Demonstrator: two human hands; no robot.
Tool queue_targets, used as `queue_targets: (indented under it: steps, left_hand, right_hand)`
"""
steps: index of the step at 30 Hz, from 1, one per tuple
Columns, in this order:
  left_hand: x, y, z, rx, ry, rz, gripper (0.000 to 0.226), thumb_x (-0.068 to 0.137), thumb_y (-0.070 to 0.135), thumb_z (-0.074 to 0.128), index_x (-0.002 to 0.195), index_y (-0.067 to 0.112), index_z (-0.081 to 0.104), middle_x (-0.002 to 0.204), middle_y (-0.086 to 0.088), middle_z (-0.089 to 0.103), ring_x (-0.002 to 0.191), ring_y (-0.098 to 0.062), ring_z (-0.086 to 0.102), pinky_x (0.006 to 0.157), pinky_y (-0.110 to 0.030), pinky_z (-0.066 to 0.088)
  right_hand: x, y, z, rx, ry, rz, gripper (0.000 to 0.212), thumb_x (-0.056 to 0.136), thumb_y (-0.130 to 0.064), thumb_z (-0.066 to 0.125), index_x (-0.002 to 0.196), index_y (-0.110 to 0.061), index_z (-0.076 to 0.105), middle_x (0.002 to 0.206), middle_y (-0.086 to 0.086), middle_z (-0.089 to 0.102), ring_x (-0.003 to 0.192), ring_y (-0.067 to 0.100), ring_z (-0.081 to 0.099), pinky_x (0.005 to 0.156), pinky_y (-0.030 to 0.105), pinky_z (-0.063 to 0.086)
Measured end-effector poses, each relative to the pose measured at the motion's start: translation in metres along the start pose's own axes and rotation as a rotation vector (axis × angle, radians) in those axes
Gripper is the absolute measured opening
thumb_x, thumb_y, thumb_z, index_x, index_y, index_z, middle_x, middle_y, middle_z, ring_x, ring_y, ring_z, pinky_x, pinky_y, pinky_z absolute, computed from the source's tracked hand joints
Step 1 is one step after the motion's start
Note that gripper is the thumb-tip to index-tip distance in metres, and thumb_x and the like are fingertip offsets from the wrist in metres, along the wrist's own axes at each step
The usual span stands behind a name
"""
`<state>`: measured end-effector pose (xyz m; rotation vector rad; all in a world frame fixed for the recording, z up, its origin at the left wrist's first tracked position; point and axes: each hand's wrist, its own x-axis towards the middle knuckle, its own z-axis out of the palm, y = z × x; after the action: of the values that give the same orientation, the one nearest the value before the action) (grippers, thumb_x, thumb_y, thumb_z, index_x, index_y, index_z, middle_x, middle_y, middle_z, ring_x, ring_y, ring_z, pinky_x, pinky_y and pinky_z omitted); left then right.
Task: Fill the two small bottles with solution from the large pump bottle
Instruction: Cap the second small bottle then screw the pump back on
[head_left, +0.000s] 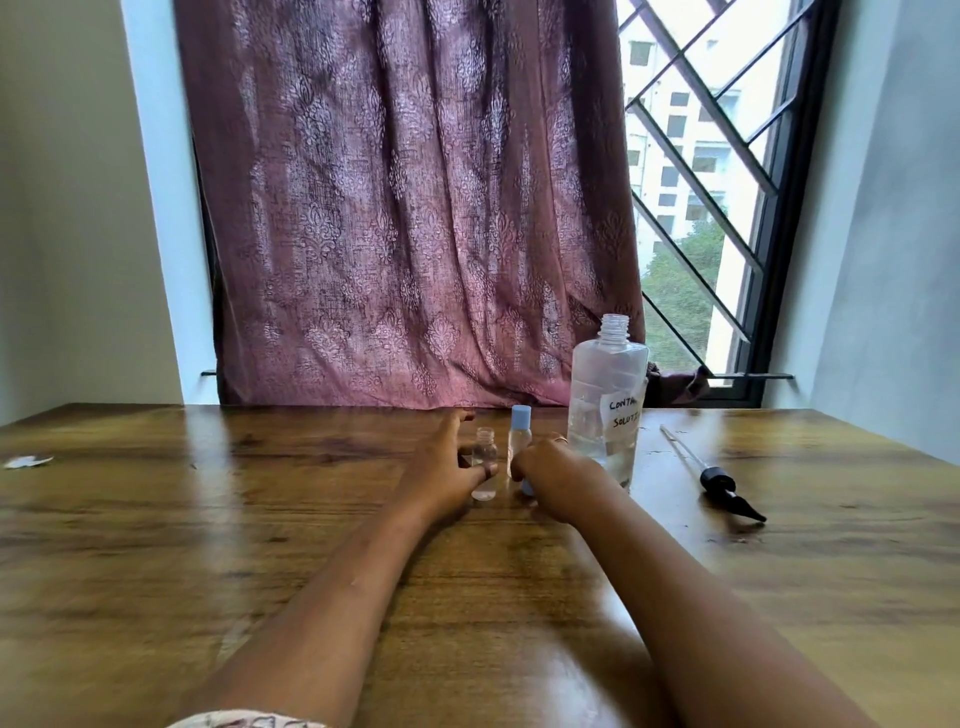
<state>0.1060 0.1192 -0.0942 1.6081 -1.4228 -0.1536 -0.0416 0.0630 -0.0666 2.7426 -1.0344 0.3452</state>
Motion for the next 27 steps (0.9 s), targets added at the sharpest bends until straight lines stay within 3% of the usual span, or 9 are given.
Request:
queue_targets:
  steps: [3,7,10,13,17,20,23,25,27]
  left_hand:
    - [0.000,0.000,-0.001,0.006,0.004,-0.007,0.063,0.076,0.024,0.075,0.128,0.027,0.039,0.108,0.001,0.068,0.086,-0.012,0.064,0.083,-0.030,0.050]
    - [0.000,0.000,-0.001,-0.023,-0.001,-0.006,0.059,0.075,0.023,0.076,0.122,0.025,0.040,0.104,0.000,0.069,0.083,-0.012,0.066,0.079,-0.034,0.053]
    - [0.001,-0.001,-0.001,-0.053,-0.003,-0.009,0.056,0.073,0.024,0.077,0.116,0.026,0.041,0.101,0.000,0.070,0.078,-0.011,0.065,0.074,-0.033,0.051]
    - [0.000,-0.002,-0.001,-0.101,0.003,-0.022,0.058,0.069,0.025,0.080,0.113,0.026,0.043,0.096,0.004,0.072,0.074,-0.007,0.062,0.072,-0.030,0.050]
    - [0.000,-0.001,0.000,-0.199,-0.033,-0.041,0.060,0.066,0.020,0.082,0.111,0.028,0.044,0.088,0.002,0.074,0.071,-0.008,0.064,0.070,-0.030,0.049]
    - [0.000,0.000,0.000,-0.242,-0.061,-0.033,0.063,0.064,0.018,0.084,0.111,0.027,0.044,0.087,0.000,0.074,0.076,-0.010,0.068,0.073,-0.032,0.052]
    - [0.001,0.000,0.000,-0.237,-0.054,0.001,0.066,0.063,0.016,0.085,0.113,0.023,0.043,0.091,-0.001,0.073,0.082,-0.012,0.069,0.076,-0.032,0.052]
    - [0.000,0.000,0.001,-0.291,-0.079,0.004,0.071,0.066,0.009,0.082,0.122,0.021,0.038,0.093,-0.005,0.074,0.085,-0.015,0.069,0.076,-0.033,0.053]
    - [0.000,0.000,0.002,-0.327,-0.102,0.004,0.075,0.070,0.004,0.077,0.127,0.027,0.034,0.092,-0.005,0.074,0.085,-0.015,0.070,0.076,-0.033,0.054]
  right_hand:
    - [-0.003,-0.001,0.000,0.008,0.013,0.022,0.035,0.091,-0.010,0.050,0.126,-0.003,0.048,0.119,0.015,0.057,0.112,0.031,0.054,0.083,0.039,0.049]
    - [0.002,0.000,-0.003,0.111,-0.007,-0.010,0.025,0.083,-0.009,0.058,0.108,-0.006,0.060,0.113,0.014,0.058,0.099,0.029,0.059,0.077,0.035,0.049]
    - [0.008,0.004,-0.004,0.300,0.139,-0.002,0.023,0.080,-0.010,0.059,0.102,-0.006,0.063,0.111,0.013,0.053,0.100,0.028,0.055,0.080,0.030,0.042]
    - [0.010,0.003,-0.007,0.492,0.300,0.047,0.022,0.083,-0.015,0.060,0.103,-0.007,0.063,0.099,0.008,0.052,0.097,0.024,0.051,0.074,0.025,0.033]
    - [0.009,-0.004,-0.008,0.773,0.385,0.120,0.023,0.091,-0.030,0.054,0.103,-0.014,0.065,0.088,-0.002,0.051,0.092,0.014,0.046,0.076,0.026,0.031]
    - [0.007,-0.011,-0.004,0.885,0.316,0.115,0.028,0.095,-0.030,0.049,0.087,-0.008,0.063,0.076,-0.002,0.055,0.086,0.017,0.048,0.068,0.028,0.032]
    - [0.007,-0.014,0.000,0.977,0.166,0.126,0.029,0.095,-0.031,0.048,0.095,-0.010,0.067,0.095,0.011,0.067,0.090,0.023,0.058,0.075,0.034,0.043]
    - [0.004,-0.013,0.001,1.132,0.081,0.132,0.025,0.095,-0.032,0.049,0.102,-0.017,0.067,0.104,0.008,0.069,0.098,0.021,0.063,0.086,0.038,0.049]
    - [0.003,-0.008,0.001,1.275,0.015,0.124,0.023,0.095,-0.029,0.051,0.106,-0.017,0.066,0.106,0.006,0.069,0.097,0.020,0.065,0.087,0.036,0.052]
